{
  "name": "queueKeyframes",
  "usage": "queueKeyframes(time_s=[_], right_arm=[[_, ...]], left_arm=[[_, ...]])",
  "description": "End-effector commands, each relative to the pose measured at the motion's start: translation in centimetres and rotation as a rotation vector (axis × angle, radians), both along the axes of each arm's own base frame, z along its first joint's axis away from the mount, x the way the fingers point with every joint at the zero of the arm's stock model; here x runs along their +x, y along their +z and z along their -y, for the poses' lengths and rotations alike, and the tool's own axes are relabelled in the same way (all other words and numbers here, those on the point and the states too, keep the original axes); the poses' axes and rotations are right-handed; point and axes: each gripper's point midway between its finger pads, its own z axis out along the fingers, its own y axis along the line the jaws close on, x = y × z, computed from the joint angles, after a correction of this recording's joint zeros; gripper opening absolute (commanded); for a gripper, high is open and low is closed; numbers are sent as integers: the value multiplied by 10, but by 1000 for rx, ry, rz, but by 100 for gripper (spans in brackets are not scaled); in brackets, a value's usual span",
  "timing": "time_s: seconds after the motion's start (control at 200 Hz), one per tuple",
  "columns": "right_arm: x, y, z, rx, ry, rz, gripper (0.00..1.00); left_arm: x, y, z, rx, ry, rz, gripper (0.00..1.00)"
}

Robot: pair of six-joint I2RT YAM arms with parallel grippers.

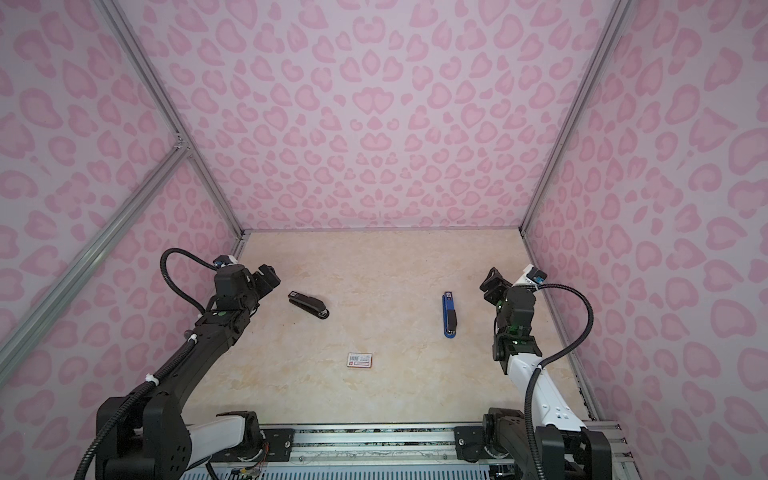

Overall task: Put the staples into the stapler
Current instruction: 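Grasp the black stapler with the left gripper while the right arm moves inward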

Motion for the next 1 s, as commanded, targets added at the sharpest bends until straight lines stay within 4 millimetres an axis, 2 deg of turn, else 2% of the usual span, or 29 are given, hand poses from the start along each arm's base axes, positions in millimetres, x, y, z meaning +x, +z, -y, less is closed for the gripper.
queueKeyframes(time_s=[0.0,0.16,0.29,0.395,0.695,0.785,0.85,0.91,0.995], right_arm=[[0,-18,-50,79,229,-120,84],[-5,-38,-105,20,391,-218,87],[-11,-55,-144,-7,488,-274,88],[-16,-67,-168,-19,540,-304,86],[-24,-81,-199,-16,621,-336,84],[-26,-87,-205,-14,636,-353,82],[-28,-90,-209,-12,646,-358,81],[-30,-91,-212,-12,652,-360,81],[-31,-94,-213,-12,654,-366,81]], left_arm=[[-28,-40,34,-163,-78,-213,96],[-36,-63,68,-248,-121,-321,95],[-27,-74,88,-229,-143,-374,96],[-20,-86,99,-234,-145,-421,90],[-10,-117,114,-171,-149,-536,77],[-5,-123,126,-169,-180,-557,68],[-2,-126,136,-173,-209,-568,58],[0,-126,146,-177,-237,-572,47],[4,-121,160,-178,-276,-565,38]])
